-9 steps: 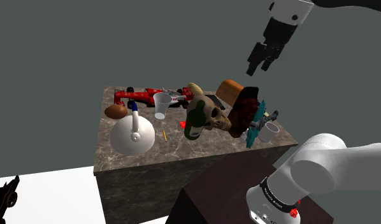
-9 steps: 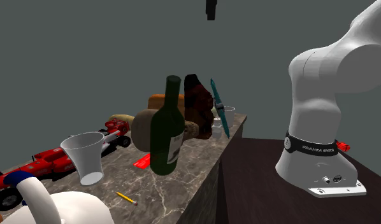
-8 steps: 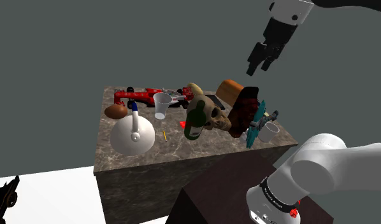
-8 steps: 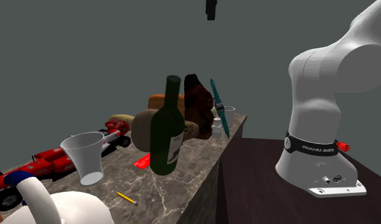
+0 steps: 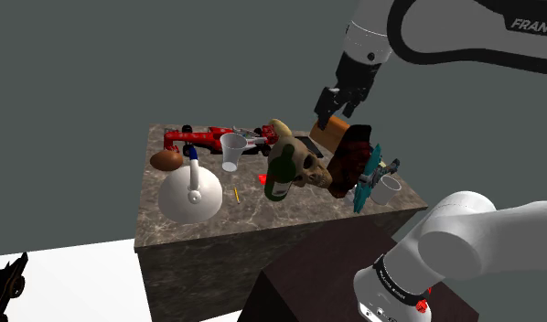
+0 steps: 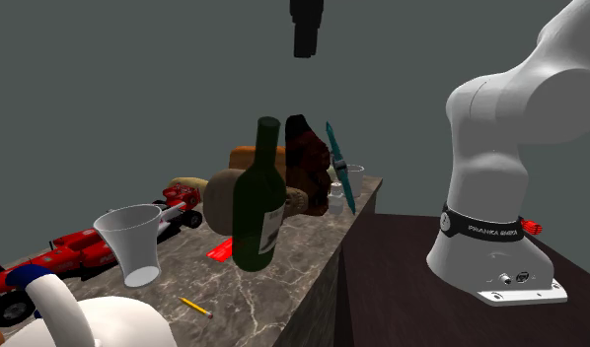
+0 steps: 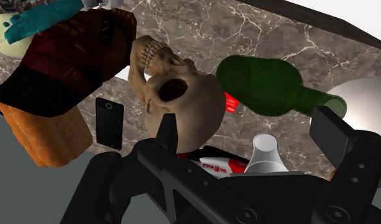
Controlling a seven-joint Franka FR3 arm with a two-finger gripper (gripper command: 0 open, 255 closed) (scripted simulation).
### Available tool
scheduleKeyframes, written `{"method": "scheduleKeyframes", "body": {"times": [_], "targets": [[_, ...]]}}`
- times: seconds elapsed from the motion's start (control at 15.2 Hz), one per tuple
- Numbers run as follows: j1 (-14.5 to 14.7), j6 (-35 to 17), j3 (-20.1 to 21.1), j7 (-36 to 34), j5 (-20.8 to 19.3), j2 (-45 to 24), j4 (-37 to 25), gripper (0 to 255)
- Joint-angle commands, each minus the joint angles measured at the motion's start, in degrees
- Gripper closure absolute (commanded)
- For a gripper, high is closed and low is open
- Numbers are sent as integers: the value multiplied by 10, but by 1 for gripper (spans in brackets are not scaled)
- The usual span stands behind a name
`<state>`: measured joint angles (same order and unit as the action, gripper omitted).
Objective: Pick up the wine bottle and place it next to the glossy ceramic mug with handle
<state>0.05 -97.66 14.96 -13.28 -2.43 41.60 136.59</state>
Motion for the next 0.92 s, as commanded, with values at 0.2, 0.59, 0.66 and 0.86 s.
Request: {"method": "scheduleKeyframes", "body": {"times": [0.2,0.59,0.66,0.86], "targets": [[0,-65,83,-86,-9,-52,14,0],[-15,-126,158,-171,-40,-123,13,0],[-16,-134,158,-172,-41,-124,20,0],[-19,-158,158,-174,-45,-130,39,0]]}}
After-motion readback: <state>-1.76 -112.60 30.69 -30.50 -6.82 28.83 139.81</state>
